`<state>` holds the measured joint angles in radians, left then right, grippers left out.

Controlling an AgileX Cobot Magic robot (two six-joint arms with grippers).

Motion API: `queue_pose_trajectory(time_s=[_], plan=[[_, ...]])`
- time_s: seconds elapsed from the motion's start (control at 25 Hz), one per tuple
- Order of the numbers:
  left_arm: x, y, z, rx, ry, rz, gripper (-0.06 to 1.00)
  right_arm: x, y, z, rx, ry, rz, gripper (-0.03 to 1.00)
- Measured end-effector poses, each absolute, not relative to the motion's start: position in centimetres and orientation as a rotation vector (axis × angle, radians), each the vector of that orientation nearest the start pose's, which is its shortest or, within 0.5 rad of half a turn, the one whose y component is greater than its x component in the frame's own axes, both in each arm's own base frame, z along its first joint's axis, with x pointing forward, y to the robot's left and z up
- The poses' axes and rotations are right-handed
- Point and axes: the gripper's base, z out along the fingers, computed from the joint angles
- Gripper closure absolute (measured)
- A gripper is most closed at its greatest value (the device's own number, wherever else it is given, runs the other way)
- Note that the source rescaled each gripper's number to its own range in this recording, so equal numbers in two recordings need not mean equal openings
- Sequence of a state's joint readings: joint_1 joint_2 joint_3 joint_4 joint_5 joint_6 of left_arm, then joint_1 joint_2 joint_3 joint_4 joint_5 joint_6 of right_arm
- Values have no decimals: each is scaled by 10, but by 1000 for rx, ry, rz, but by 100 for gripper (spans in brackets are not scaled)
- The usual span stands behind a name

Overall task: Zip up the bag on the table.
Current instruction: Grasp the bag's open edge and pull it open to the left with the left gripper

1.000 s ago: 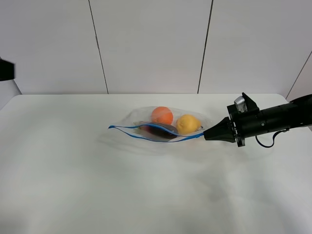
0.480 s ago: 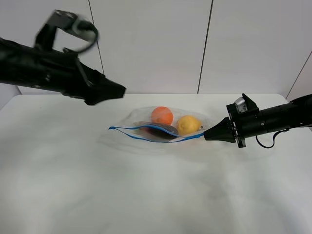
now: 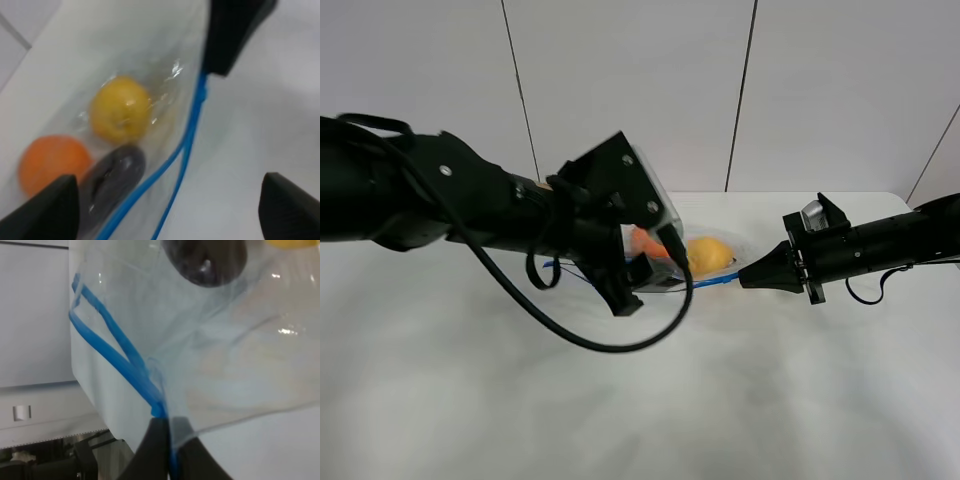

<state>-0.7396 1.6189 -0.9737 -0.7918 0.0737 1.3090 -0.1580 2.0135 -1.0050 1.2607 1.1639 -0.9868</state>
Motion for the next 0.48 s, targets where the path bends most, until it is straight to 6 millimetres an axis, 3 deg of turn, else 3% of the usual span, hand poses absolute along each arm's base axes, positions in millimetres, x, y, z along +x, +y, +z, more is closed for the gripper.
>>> queue_pose_trajectory(time_s=[0.32, 0.48], plan=[[225, -270, 187, 1298, 1629, 36, -5, 335, 27, 131, 65, 2582, 1489, 97], [218, -283, 174, 1264, 1577, 105, -5, 336, 27, 130, 105, 2593, 1496, 97]])
